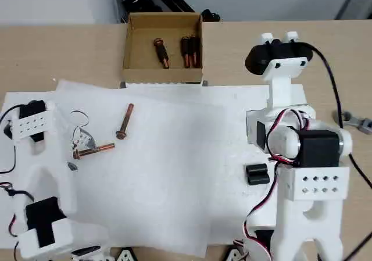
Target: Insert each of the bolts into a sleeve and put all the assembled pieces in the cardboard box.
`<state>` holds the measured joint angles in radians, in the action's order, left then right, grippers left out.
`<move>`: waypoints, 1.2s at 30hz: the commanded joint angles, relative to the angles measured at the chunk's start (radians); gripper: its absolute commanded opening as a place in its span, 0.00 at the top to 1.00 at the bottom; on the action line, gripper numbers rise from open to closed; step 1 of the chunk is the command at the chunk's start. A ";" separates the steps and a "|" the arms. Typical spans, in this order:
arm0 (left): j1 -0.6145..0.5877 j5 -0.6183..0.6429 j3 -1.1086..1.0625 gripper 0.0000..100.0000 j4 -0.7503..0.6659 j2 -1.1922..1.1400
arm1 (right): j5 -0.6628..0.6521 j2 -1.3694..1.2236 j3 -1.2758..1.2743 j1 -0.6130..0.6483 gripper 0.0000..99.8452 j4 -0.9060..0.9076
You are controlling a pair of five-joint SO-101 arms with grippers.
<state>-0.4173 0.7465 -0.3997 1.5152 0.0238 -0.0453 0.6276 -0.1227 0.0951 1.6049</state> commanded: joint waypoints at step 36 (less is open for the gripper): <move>0.083 -0.109 0.142 1.00 -0.054 -0.371 | -0.012 0.021 0.003 -0.002 1.00 -0.008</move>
<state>-0.3222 0.6759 -0.2570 1.3924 -0.2816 -0.0453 0.6276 -0.1227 0.0982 1.6049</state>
